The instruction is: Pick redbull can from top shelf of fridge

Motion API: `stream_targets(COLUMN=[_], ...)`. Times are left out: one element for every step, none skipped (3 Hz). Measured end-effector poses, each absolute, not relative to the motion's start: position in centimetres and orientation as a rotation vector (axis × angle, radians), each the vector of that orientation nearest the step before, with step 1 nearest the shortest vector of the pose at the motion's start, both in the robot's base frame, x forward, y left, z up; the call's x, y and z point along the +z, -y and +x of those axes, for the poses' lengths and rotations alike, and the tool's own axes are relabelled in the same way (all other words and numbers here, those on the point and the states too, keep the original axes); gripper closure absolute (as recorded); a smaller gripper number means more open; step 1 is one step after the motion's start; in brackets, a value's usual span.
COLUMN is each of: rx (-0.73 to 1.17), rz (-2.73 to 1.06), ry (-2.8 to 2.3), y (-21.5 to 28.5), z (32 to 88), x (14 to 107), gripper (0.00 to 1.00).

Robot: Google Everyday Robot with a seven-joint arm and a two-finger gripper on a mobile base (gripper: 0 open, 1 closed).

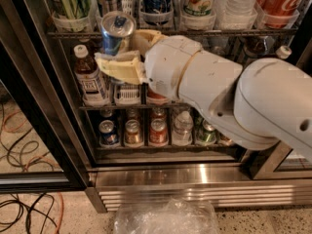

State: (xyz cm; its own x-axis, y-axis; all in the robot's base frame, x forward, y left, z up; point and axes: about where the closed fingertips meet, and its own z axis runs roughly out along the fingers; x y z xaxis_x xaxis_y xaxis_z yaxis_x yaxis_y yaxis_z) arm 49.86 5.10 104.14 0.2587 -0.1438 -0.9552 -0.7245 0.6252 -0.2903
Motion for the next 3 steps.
stream_targets(rx=[0.495, 0.469, 0.469], rz=[-0.854, -0.824, -0.824], ry=[-1.321, -1.384, -1.384], y=[-6.2, -6.1, -6.1], z=[46.7, 44.1, 44.1], x=[102.9, 101.6, 101.6], gripper=[1.00, 1.00, 1.00])
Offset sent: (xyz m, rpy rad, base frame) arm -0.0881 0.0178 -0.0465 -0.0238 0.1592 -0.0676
